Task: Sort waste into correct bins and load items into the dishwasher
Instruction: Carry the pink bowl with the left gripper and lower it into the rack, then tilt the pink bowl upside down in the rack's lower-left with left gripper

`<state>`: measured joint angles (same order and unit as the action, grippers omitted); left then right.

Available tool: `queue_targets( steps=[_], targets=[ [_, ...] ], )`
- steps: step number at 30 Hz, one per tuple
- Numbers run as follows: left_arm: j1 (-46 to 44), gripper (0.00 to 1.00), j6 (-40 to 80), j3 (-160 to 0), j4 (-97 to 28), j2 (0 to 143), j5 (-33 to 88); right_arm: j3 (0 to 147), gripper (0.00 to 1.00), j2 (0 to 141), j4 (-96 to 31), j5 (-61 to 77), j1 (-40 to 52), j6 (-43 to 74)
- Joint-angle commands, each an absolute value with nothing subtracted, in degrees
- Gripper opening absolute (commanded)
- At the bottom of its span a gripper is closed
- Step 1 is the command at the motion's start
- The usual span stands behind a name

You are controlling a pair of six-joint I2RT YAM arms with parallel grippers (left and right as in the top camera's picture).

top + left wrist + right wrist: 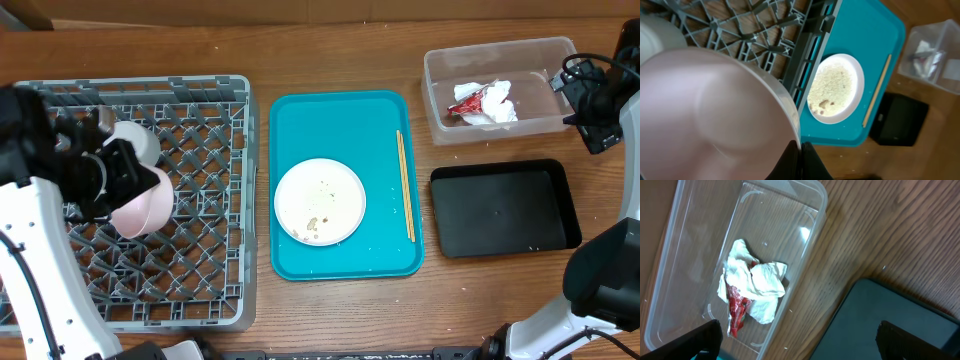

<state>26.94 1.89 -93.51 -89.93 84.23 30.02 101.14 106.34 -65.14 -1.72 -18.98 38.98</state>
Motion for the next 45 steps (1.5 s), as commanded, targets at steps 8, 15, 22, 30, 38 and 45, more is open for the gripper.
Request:
queue_targets(
  steps=[8, 15, 22, 30, 38, 45],
  targets=[
    [38.09, 0.04, -6.46, -75.18, -81.73, 84.01, 54.00, 101.27, 1.00, 105.75, -64.84, -1.80, -18.72, 39.05],
    [42.61, 0.04, -6.31, -68.84, -79.31, 84.01, 55.07, 101.27, 1.00, 105.75, -64.84, -1.80, -18.72, 39.05],
    [45.54, 0.04, -8.49, -68.77, -82.65, 83.99, 54.63, 101.27, 1.00, 105.75, -64.86, -1.80, -18.72, 39.05],
    [48.51, 0.04, -9.28, -68.77, -84.18, 83.99, 51.83, 101.27, 1.00, 105.75, -64.86, -1.80, -18.72, 39.05],
    [53.08, 0.04, -10.50, -68.77, -83.96, 83.99, 48.69, 101.27, 1.00, 105.75, -64.86, -1.80, -18.72, 39.05],
    [53.34, 0.04, -10.28, -68.77, -82.89, 83.99, 47.44, 101.27, 1.00, 105.75, -64.84, -1.80, -18.72, 39.05]
  ],
)
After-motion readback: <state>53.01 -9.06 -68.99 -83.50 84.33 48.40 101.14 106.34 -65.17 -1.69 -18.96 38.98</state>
